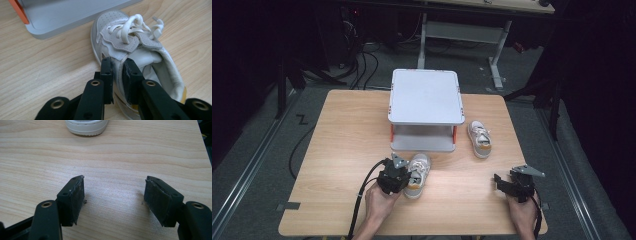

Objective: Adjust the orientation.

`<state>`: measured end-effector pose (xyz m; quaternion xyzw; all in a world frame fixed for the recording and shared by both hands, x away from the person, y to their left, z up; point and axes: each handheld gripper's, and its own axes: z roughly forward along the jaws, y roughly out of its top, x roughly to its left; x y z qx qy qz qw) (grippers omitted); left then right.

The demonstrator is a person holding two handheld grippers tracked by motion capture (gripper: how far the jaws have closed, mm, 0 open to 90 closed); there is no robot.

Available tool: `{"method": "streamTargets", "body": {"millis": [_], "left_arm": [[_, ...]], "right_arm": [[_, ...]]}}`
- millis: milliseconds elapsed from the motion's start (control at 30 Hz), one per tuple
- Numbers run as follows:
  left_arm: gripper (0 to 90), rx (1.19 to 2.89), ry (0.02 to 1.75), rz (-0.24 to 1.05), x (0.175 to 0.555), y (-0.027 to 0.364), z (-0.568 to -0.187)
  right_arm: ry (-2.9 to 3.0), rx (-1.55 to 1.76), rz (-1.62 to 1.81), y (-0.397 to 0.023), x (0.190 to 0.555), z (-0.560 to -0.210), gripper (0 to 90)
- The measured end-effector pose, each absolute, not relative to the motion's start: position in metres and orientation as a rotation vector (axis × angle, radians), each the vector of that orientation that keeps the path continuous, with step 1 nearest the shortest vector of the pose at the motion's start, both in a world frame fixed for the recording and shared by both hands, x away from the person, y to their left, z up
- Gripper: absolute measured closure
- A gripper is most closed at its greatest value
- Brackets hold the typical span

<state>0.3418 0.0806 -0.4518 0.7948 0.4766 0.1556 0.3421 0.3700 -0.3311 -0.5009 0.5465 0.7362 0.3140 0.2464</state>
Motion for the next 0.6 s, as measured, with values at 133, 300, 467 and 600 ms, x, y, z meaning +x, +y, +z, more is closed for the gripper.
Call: {"method": "streamTargets", "body": {"millis": [133,300,467,600], "left_arm": [[77.1,2.055,1.232,0.382,0.3424,0.0824,-0.4529],[71.3,2.068,1.210,0.393,0.3414,0.0806,-0.4535],[60.5,2.036,1.201,0.357,0.3426,0.0831,-0.4509],[53.5,2.022,1.184,0.353,0.3410,0.0862,-0.4484]], "right_arm": [[2.008,1.491,0.857,-0.3311,0.3700,-0.5009,32.7],[2.008,1.491,0.857,-0.3311,0.3700,-0.5009,32.7],[2.009,1.493,0.863,-0.3314,0.3700,-0.5009,32.7],[2.009,1.493,0.862,-0.3314,0.3700,-0.5009,32.6]]}}
